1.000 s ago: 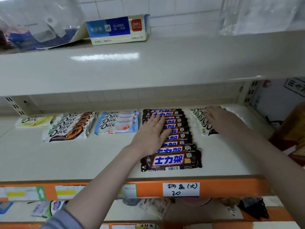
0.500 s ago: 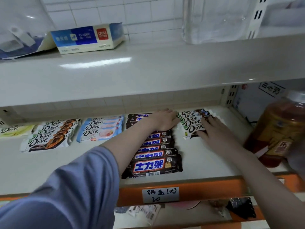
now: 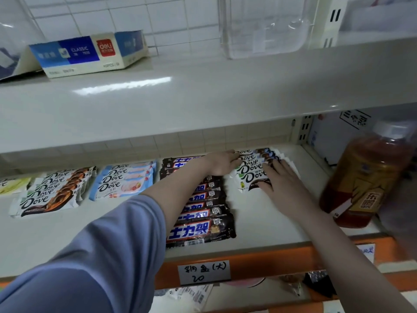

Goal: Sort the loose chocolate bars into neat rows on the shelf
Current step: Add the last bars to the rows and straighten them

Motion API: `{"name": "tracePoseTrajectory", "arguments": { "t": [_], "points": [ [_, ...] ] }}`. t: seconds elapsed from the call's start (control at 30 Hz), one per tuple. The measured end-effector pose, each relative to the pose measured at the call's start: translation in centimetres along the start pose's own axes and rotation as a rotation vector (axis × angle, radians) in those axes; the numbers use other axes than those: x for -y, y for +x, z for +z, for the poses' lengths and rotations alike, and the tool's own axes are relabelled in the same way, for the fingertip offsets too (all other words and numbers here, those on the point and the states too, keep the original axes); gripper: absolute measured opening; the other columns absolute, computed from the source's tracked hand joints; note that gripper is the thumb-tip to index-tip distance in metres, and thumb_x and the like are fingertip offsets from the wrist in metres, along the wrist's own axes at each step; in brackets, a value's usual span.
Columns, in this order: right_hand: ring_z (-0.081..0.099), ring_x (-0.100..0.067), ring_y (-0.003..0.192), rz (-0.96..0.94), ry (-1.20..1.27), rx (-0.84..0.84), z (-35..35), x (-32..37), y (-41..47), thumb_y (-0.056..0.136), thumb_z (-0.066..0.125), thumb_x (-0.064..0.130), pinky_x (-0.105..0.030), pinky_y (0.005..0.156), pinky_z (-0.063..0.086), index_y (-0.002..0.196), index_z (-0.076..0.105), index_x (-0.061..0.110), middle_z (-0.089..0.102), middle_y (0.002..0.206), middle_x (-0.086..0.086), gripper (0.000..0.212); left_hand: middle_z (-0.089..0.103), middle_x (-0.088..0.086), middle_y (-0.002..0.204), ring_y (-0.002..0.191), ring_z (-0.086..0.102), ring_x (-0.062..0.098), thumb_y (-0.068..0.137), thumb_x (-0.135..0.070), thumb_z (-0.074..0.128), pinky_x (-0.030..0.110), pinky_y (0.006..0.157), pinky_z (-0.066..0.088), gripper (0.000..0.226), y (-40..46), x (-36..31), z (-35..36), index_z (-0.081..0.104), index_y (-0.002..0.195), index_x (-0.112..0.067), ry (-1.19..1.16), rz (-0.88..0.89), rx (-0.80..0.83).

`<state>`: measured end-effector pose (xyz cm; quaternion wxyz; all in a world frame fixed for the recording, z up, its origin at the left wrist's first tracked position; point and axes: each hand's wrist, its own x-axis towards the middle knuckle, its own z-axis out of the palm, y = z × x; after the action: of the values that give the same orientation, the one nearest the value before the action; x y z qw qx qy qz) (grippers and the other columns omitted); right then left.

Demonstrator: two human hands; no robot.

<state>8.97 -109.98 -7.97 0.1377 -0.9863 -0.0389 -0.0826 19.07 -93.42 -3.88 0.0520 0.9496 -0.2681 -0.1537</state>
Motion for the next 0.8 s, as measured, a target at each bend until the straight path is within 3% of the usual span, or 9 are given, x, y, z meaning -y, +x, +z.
{"name": "tracePoseTrajectory", "arguments": {
  "t": [0.4,0.57,0.67,0.8],
  "points": [
    [0.010,-0.026,0.142,0.025,-0.022,-0.033,-0.2,0.8,-0.8,0.094,0.035,0.044,-0.035,0.116,0.012,0.144,0.019,0.015,0.016,0.154,-0.010,0.060,0.023,0.010,0.155,0.142,0.021,0.024,0.101,-0.038,0.027,0.030,0.115,0.015,0.052,0.0,0.9,0.4,0.028,0.146,-0.013,-0.035,0.062,-0.074],
    [0.007,-0.028,0.142,0.070,-0.047,-0.006,-0.6,0.0,-0.7,0.094,0.032,0.045,-0.039,0.116,0.013,0.145,0.015,0.019,0.011,0.155,-0.010,0.060,0.017,0.011,0.157,0.144,0.016,0.024,0.101,-0.035,0.030,0.031,0.114,0.010,0.049,0.3,1.0,0.2,0.024,0.148,-0.023,-0.071,0.120,-0.077],
    [0.007,-0.027,0.142,0.062,-0.039,0.031,-0.6,-0.3,-0.4,0.096,0.030,0.042,-0.038,0.116,0.014,0.145,0.017,0.020,0.013,0.155,-0.010,0.056,0.016,0.007,0.157,0.144,0.014,0.024,0.100,-0.039,0.032,0.038,0.115,0.010,0.048,0.0,1.3,-0.6,0.025,0.147,-0.029,-0.106,0.142,-0.067],
    [0.004,-0.026,0.143,0.065,-0.019,0.032,-0.5,-0.5,-0.3,0.097,0.029,0.039,-0.036,0.115,0.011,0.145,0.017,0.021,0.010,0.155,-0.011,0.053,0.033,0.004,0.151,0.139,0.028,0.022,0.098,-0.037,0.039,0.038,0.112,0.019,0.048,-1.3,2.3,-1.3,0.036,0.143,-0.022,-0.068,0.130,-0.210]
  ]
}}
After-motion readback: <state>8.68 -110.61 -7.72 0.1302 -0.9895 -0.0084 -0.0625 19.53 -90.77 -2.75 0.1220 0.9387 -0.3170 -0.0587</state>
